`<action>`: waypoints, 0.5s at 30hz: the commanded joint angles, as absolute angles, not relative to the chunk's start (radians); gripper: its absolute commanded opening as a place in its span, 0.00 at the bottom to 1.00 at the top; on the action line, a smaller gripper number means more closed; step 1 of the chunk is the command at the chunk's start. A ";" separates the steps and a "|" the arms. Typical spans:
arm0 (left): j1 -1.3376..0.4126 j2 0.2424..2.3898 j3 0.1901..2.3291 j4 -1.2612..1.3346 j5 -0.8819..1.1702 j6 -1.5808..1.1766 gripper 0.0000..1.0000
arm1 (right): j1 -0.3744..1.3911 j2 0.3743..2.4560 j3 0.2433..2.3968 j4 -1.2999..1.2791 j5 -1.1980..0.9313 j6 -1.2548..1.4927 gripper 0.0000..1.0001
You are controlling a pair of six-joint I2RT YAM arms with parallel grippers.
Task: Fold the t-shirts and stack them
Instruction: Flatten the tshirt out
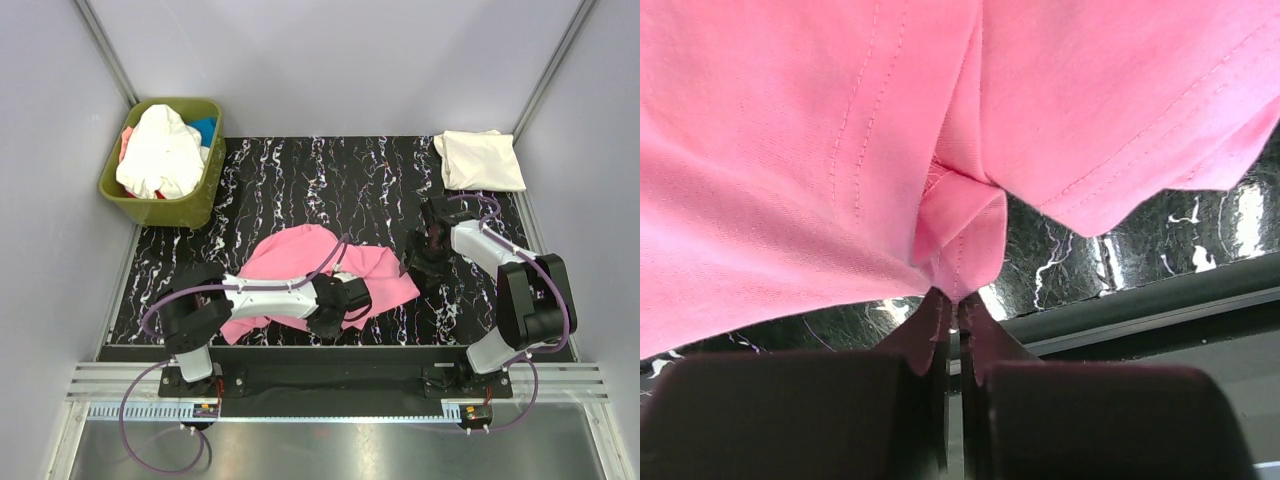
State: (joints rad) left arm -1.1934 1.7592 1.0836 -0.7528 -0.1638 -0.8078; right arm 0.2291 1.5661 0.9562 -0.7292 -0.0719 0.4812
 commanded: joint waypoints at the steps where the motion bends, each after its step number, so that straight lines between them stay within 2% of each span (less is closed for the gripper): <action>1: -1.192 1.787 1.048 -0.744 -0.258 -0.807 0.00 | 0.224 1.532 0.940 -0.713 -0.113 0.480 0.80; 7: -1.120 1.556 1.043 -0.840 -0.311 -0.805 0.00 | 0.224 1.441 0.891 -0.759 -0.115 0.551 0.81; 11: -1.000 1.366 1.049 -0.891 -0.302 -0.772 0.00 | 0.225 1.399 0.818 -0.724 -0.130 0.607 0.74; 15: -0.866 1.243 1.081 -0.945 -0.282 -0.724 0.00 | 0.225 1.397 0.766 -0.689 -0.146 0.647 0.71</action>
State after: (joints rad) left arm -0.9211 1.3052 1.0451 -0.8806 -0.2607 -0.7731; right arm 0.2279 1.4128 0.7898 -0.7254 -0.1246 0.5930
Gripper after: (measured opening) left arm 0.025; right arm 0.717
